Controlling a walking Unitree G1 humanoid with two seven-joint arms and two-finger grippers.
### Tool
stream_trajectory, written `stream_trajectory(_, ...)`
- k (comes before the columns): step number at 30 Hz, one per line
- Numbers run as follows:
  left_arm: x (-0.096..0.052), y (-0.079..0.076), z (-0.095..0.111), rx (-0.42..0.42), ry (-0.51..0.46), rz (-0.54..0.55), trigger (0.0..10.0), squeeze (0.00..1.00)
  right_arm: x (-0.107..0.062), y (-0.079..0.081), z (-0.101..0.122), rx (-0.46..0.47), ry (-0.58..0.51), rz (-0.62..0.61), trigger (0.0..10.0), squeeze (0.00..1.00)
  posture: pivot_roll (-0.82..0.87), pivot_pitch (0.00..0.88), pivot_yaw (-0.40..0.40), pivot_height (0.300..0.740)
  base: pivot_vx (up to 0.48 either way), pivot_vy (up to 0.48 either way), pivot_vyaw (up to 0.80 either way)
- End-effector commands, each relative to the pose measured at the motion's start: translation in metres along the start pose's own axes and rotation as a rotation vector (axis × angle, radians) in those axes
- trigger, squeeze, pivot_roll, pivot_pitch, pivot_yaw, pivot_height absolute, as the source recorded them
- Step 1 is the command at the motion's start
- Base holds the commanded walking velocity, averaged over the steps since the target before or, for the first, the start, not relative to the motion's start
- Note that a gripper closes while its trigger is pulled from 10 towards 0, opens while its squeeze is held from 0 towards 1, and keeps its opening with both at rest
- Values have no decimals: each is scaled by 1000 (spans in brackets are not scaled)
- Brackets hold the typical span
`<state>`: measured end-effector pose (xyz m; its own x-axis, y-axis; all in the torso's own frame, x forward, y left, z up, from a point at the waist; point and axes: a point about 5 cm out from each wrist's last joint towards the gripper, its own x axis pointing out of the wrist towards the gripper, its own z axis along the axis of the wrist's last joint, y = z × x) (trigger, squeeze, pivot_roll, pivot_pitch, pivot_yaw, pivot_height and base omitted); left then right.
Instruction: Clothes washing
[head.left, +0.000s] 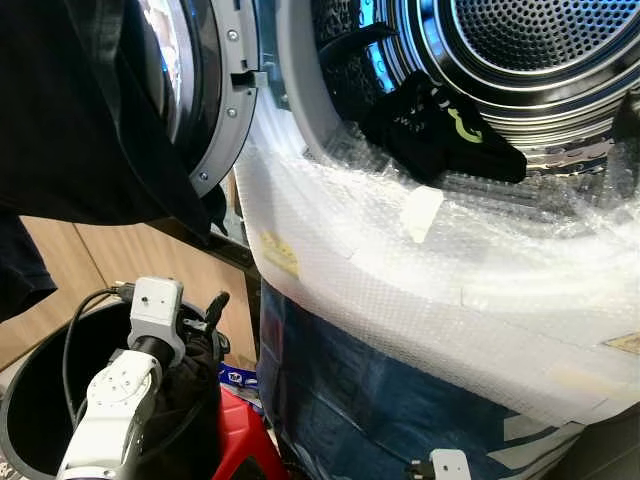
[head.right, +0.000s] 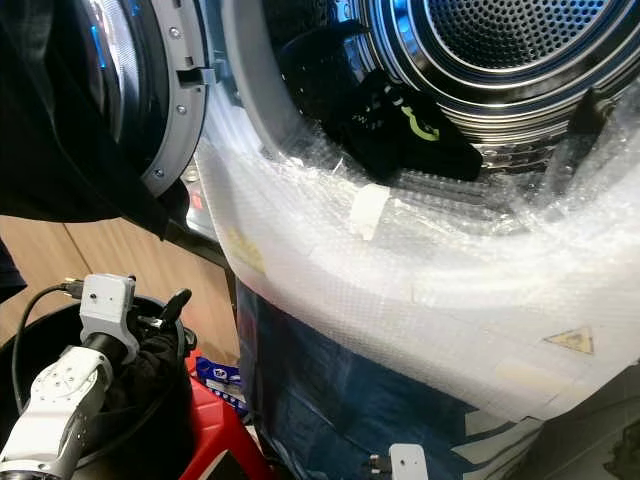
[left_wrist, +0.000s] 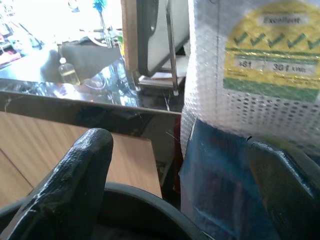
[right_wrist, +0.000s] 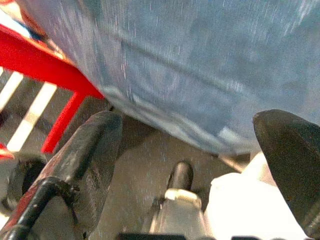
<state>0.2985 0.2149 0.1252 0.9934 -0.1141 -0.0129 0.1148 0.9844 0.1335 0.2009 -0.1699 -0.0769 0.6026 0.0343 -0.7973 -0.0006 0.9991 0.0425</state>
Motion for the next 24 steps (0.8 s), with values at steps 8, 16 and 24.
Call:
stream_trajectory(8, -15, 17, 2, -83, 51, 201, 10000, 1000, -1, -4, -7, -12, 27, -8, 10000, 0, 213, 16, 29, 740, 0, 0, 0)
stream_trajectory(16, -29, 36, -6, -99, 141, 322, 10000, 1000, -1, -6, -5, 16, 20, -15, 10000, 0, 217, 28, 32, 740, 0, 0, 0)
stream_trajectory(24, -37, 36, -24, -163, 238, 332, 10000, 1000, -2, -8, -9, 47, 28, -35, 10000, 0, 216, 0, 28, 740, 0, 0, 0)
